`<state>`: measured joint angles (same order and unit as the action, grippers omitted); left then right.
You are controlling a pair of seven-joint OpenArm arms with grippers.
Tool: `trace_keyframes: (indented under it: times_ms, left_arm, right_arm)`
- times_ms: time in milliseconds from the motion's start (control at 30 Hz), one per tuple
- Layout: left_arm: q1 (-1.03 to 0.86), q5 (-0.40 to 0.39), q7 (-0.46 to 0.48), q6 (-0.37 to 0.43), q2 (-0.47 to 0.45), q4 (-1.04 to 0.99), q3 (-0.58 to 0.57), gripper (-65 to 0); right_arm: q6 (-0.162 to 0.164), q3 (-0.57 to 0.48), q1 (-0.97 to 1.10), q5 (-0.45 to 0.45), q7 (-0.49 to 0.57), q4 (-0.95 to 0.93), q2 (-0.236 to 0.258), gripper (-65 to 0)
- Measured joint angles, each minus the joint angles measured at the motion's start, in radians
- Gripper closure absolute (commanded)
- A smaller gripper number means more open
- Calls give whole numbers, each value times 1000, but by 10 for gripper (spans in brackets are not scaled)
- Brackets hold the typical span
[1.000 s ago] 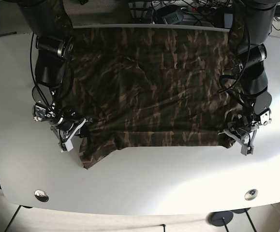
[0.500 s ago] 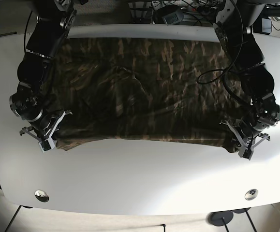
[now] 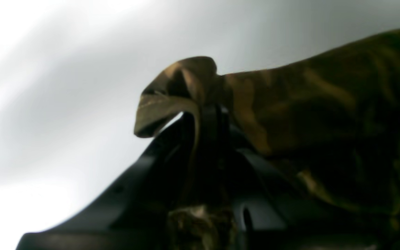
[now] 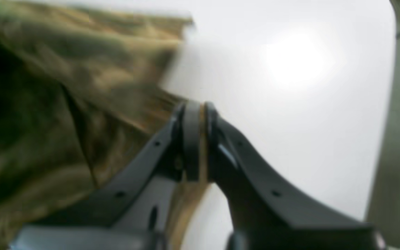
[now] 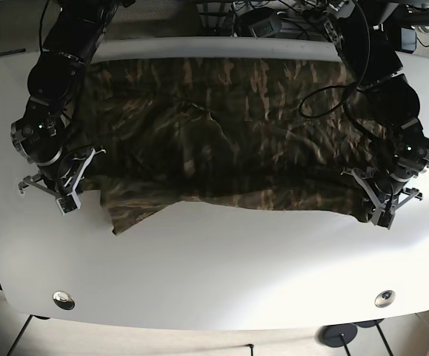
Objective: Fold the T-shirt properly
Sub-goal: 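Fold the held hem toward the collar with both grippers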
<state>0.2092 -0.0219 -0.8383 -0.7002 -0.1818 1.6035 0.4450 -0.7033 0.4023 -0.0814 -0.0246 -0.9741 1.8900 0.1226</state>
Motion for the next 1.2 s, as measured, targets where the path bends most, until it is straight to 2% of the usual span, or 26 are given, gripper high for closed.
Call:
trace_keyframes:
  times_ms: [67,133,200,233,267,300,333,367,400,567,700,767,833,967,1067,1133,1200]
  left_arm:
    - [-32,-4,-29,0,11,50,-2,0]
    - [-49,-1,-67,-1,10,69,1,0]
    - [-50,-1,-73,0,9,69,2,0]
    - [-51,-1,-72,0,9,69,1,0]
    - [-52,-1,-71,0,9,68,1,0]
    - [-51,-1,-71,0,9,64,1,0]
    - [-50,-1,-70,0,9,64,1,0]
    - [-50,-1,-71,0,9,64,2,0]
    - [-49,-1,-71,0,9,64,1,0]
    - [-47,-1,-71,0,10,63,1,0]
    - [-47,-1,-70,0,9,63,0,0]
    - [-46,-1,-70,0,9,62,0,0]
    - [-46,-1,-70,0,9,62,0,0]
    - [-46,-1,-70,0,9,62,-1,0]
    - [-46,-1,-70,0,9,62,-1,0]
    - [-46,-1,-70,0,9,62,-1,0]
    - [-46,0,-71,0,7,61,-1,0]
  right_arm:
    - [0,18,66,54,-26,72,-16,-21]
    - [0,24,102,80,-35,62,-18,-29]
    - [0,23,87,83,-30,1,-17,-143]
    - [0,21,49,82,-1,-56,-19,-263]
    - [0,21,19,82,22,-100,-19,-352]
    - [0,16,-36,82,50,-182,-13,-490]
    - [0,18,-82,80,54,-251,-13,-568]
    - [5,18,-129,82,56,-325,-8,-614]
    - [4,16,-172,87,58,-399,3,-623]
    - [14,24,-319,87,188,-740,24,-550]
    - [11,21,-367,85,287,-943,19,-552]
    - [11,19,-369,90,335,-985,19,-552]
    - [11,19,-371,87,338,-989,14,-549]
    - [11,17,-357,100,367,-988,-29,-547]
    - [11,-39,-345,109,372,-977,-38,-544]
    - [10,-37,-338,109,392,-977,-42,-479]
    - [11,-37,-337,100,399,-980,-42,-315]
